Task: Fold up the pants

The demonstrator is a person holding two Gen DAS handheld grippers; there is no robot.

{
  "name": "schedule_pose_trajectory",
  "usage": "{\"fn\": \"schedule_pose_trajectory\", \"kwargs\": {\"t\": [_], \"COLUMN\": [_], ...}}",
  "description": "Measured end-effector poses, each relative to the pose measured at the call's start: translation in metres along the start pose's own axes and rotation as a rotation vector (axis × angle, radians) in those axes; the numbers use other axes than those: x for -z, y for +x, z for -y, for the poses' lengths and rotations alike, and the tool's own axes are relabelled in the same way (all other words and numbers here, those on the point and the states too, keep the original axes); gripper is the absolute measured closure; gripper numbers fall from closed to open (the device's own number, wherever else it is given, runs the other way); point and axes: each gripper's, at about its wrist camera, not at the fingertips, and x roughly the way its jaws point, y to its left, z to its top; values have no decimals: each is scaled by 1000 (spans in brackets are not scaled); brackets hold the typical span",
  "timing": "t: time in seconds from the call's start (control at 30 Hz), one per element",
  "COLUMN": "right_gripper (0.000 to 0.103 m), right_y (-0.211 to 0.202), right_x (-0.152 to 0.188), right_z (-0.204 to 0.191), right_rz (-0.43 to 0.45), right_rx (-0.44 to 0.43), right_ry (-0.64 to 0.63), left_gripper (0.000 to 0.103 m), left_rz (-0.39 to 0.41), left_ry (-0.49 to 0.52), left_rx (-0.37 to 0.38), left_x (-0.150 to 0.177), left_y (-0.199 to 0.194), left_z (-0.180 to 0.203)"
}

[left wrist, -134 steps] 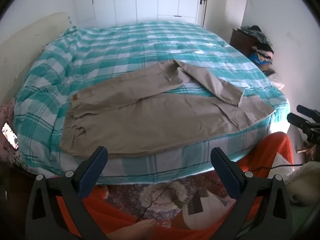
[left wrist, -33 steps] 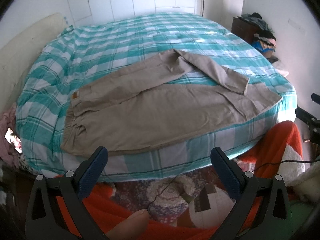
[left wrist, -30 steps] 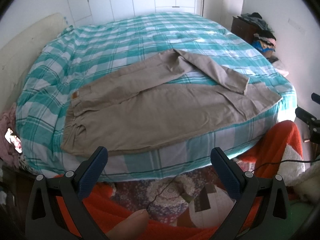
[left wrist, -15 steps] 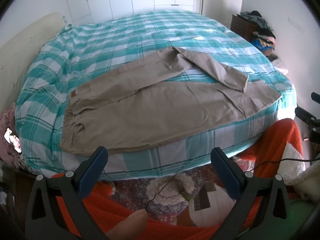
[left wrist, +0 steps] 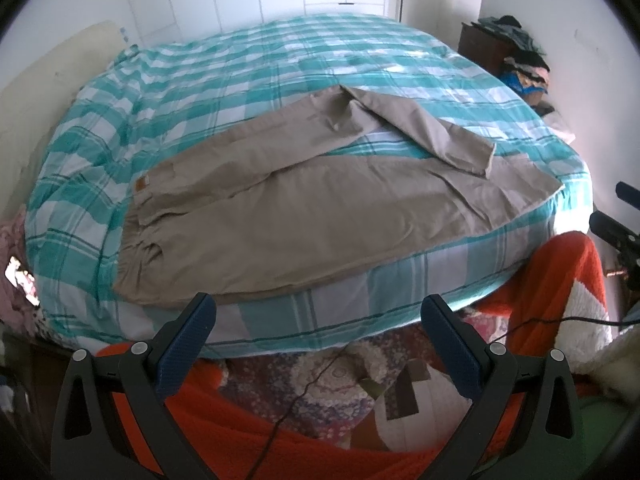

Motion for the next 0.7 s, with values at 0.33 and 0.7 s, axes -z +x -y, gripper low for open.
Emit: {"fn": "schedule_pose_trajectory", "kwargs": {"t": [0.33, 0.7], "right_gripper": [1, 1], "right_y": [-4, 4], "right_x": [-13, -12], "right_z": [-19, -14], "right_rz": [64, 32], "right_rx": [-100, -124], "right_ry": [-10, 23], "left_gripper": [1, 1], "left_rz": [23, 14], "left_ry": [-7, -7], "left_rx": [20, 29], "left_x": [-4, -4], "left_y": [0, 3], "left_z": [-1, 2]}}
